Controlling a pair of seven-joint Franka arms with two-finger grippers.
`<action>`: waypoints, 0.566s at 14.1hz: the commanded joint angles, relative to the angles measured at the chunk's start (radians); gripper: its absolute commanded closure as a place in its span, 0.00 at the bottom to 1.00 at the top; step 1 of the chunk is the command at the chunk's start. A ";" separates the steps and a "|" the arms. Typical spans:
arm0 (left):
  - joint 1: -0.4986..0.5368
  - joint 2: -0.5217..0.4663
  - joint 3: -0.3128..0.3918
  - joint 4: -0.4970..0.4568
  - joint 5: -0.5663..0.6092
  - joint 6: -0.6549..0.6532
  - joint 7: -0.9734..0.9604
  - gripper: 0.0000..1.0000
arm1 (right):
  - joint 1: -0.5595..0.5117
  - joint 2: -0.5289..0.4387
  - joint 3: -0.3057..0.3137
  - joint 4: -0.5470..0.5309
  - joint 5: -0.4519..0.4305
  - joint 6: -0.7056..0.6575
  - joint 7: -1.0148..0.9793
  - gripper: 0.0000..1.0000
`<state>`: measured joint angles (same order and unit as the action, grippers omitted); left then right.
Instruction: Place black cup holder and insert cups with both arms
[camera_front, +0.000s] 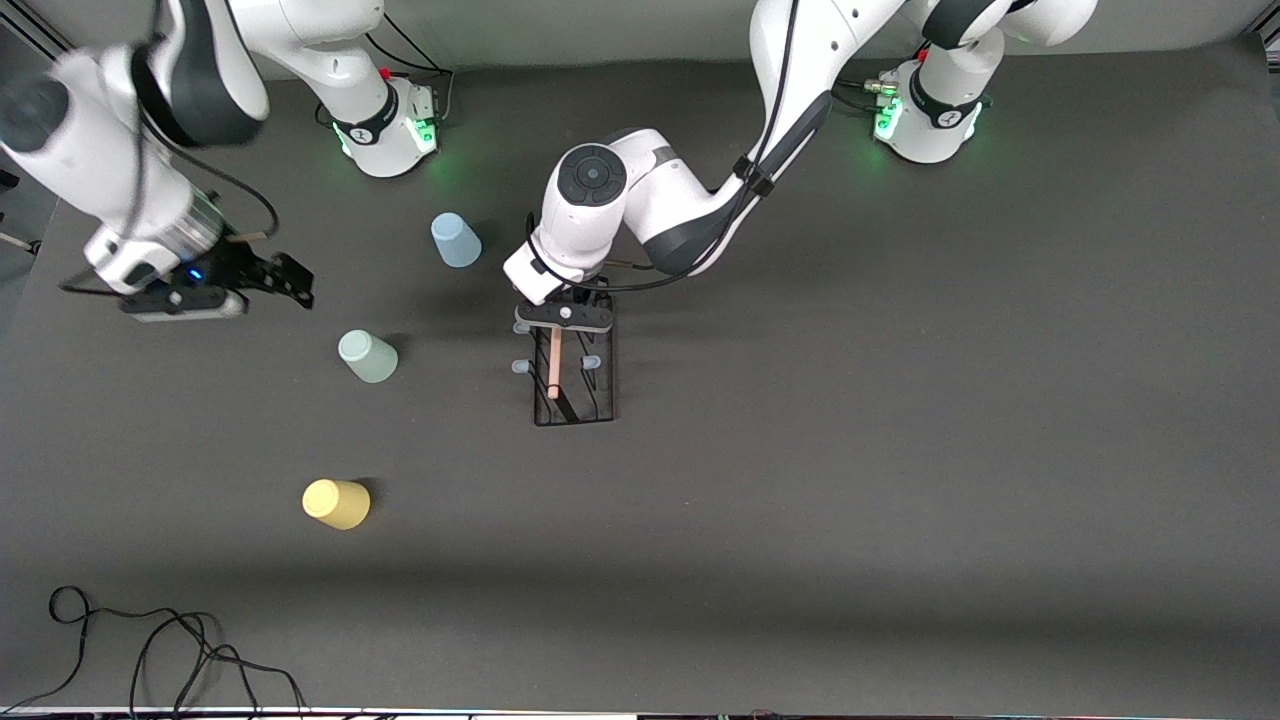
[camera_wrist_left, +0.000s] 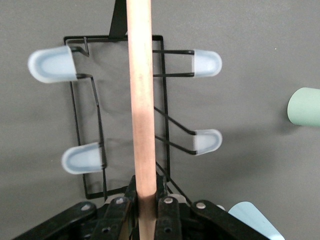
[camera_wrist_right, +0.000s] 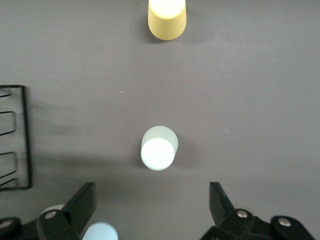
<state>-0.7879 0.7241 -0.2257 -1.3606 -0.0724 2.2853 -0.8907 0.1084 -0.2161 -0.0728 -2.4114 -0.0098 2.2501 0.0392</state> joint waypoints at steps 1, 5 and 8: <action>-0.010 0.012 0.015 0.031 0.000 -0.012 -0.013 0.43 | 0.005 0.154 -0.002 -0.031 -0.018 0.161 -0.016 0.00; 0.010 -0.035 0.020 0.032 0.029 -0.036 -0.010 0.00 | 0.013 0.294 -0.002 -0.037 -0.012 0.268 -0.013 0.00; 0.073 -0.147 0.020 0.032 0.026 -0.145 -0.011 0.00 | 0.016 0.382 -0.001 -0.089 -0.007 0.411 -0.004 0.00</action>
<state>-0.7528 0.6748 -0.2109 -1.3141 -0.0591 2.2435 -0.8903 0.1150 0.1234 -0.0705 -2.4745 -0.0101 2.5836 0.0379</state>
